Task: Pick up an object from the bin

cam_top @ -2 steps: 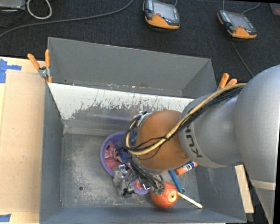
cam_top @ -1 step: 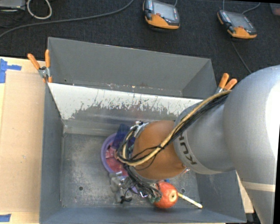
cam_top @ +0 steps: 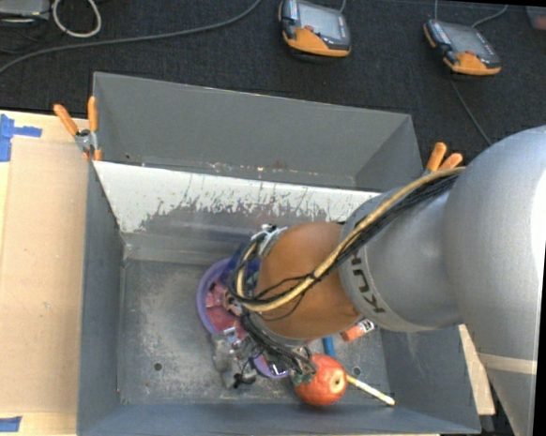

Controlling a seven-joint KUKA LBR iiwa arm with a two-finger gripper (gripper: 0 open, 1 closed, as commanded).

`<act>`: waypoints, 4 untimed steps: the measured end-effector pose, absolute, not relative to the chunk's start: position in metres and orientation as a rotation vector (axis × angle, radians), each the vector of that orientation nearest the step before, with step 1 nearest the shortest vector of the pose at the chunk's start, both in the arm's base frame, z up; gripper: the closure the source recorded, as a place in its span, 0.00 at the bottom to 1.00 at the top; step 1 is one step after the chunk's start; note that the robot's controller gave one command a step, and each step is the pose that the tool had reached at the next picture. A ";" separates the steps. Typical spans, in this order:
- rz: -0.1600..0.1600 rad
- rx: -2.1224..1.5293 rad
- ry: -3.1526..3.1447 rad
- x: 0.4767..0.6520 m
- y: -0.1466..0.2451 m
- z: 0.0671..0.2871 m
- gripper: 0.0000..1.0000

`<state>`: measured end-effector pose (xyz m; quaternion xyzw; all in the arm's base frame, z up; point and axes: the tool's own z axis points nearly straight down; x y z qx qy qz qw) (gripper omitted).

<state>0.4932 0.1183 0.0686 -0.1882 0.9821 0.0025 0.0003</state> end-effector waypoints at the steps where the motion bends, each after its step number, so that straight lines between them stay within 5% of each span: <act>1: 0.007 -0.471 3.105 0.487 0.126 0.075 1.00; 2: 0.007 -0.471 3.105 0.487 0.125 0.075 1.00; 3: 0.006 -0.638 3.078 0.482 0.132 0.123 1.00; 4: 0.008 -0.558 3.094 0.524 0.173 0.080 1.00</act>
Offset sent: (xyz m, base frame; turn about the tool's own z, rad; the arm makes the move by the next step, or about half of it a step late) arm 0.0000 0.0000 0.0000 0.0000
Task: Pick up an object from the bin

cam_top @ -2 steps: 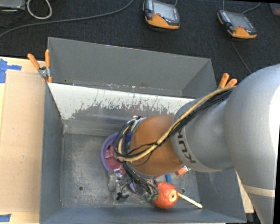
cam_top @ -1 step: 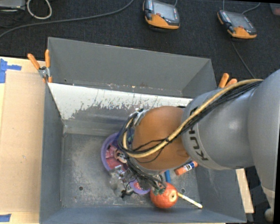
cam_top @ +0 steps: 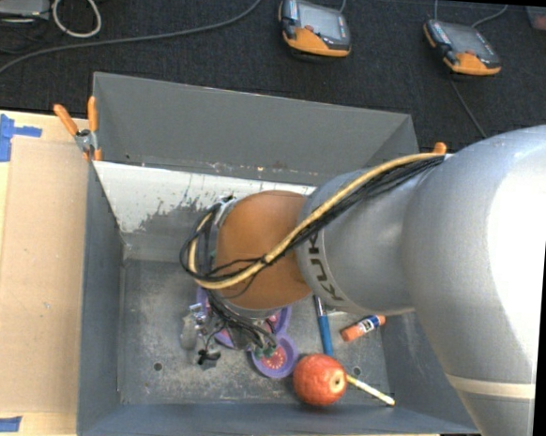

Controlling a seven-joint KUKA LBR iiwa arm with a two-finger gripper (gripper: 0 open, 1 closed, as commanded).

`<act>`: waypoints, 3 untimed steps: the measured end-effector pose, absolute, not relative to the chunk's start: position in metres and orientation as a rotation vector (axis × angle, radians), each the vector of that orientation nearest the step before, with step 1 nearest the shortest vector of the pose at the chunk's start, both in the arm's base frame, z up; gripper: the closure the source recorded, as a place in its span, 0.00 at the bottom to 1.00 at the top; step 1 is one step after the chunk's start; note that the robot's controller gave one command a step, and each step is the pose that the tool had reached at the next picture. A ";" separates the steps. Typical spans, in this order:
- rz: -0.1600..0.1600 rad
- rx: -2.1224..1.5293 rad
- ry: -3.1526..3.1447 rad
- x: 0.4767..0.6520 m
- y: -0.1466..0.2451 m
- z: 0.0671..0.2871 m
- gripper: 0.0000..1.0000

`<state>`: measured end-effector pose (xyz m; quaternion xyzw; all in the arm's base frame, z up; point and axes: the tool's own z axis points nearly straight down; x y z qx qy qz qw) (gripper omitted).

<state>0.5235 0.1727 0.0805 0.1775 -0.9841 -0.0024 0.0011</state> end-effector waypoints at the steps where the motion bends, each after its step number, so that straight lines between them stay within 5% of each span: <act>1: -0.008 0.555 -3.090 0.524 0.172 0.080 0.00; 3: -0.013 0.873 -3.016 0.523 0.142 0.076 0.00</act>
Offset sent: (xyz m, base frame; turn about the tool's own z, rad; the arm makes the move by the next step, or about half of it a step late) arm 0.0000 0.0000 0.0000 0.0000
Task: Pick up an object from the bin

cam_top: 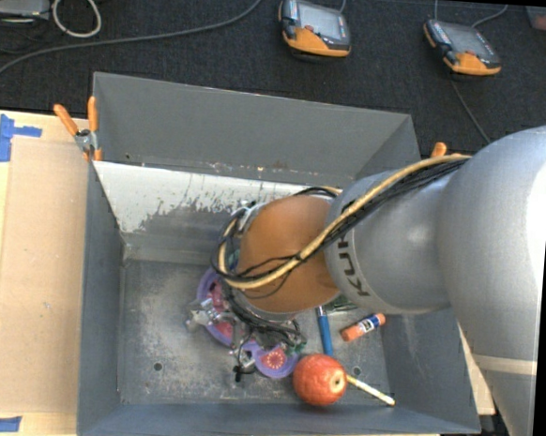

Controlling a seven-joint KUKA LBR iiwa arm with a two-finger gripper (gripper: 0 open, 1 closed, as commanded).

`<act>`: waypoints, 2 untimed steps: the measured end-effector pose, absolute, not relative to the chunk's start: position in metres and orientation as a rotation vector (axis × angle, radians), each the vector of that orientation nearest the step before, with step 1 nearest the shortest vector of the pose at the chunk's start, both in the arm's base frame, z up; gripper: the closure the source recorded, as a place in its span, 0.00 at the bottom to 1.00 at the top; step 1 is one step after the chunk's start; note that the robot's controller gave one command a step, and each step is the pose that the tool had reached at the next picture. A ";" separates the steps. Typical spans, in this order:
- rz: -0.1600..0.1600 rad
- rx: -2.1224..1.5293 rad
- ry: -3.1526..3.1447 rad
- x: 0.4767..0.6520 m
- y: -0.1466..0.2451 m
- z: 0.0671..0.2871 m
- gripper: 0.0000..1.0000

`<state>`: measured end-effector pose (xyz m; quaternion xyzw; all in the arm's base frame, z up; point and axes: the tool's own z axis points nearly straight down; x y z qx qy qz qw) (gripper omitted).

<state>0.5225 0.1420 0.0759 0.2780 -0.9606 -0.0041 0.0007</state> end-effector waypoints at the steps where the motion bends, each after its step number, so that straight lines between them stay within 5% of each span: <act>1: -0.007 1.101 -2.936 0.520 0.094 0.078 0.00; 2: -0.012 1.005 -2.971 0.538 0.059 0.109 0.00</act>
Offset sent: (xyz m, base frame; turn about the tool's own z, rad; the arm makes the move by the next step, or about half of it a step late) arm 0.0187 -0.0871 0.0375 -0.0876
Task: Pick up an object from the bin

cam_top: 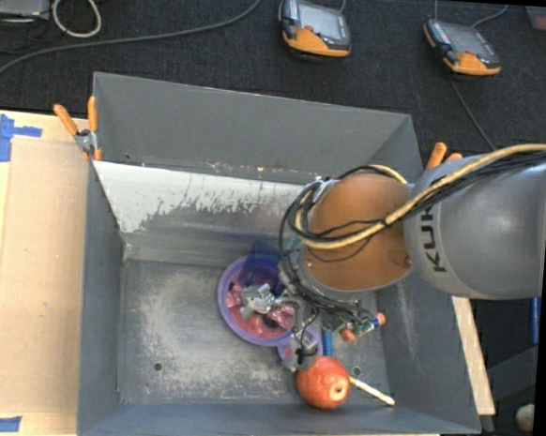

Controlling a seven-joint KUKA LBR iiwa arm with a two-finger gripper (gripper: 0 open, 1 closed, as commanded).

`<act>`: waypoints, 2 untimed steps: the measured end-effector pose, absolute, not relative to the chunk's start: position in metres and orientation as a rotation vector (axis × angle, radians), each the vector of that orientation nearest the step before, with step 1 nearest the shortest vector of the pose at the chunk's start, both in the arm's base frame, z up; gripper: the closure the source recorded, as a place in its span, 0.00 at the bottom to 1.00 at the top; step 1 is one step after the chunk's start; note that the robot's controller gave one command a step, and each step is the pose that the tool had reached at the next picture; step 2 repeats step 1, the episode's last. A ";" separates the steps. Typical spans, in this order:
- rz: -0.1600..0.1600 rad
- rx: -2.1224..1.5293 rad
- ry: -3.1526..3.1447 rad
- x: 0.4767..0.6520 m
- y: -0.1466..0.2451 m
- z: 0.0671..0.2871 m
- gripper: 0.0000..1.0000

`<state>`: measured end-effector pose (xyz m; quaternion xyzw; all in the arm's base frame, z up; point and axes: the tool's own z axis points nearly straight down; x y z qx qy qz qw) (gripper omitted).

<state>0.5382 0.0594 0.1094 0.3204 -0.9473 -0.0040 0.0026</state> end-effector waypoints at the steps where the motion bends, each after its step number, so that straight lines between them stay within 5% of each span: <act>1: -0.017 1.052 -2.949 0.519 0.057 0.133 0.00; 2: -0.017 1.052 -2.949 0.519 0.057 0.133 0.00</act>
Offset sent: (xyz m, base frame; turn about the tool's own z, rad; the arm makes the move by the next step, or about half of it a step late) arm -0.0220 -0.1030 -0.0170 -0.0495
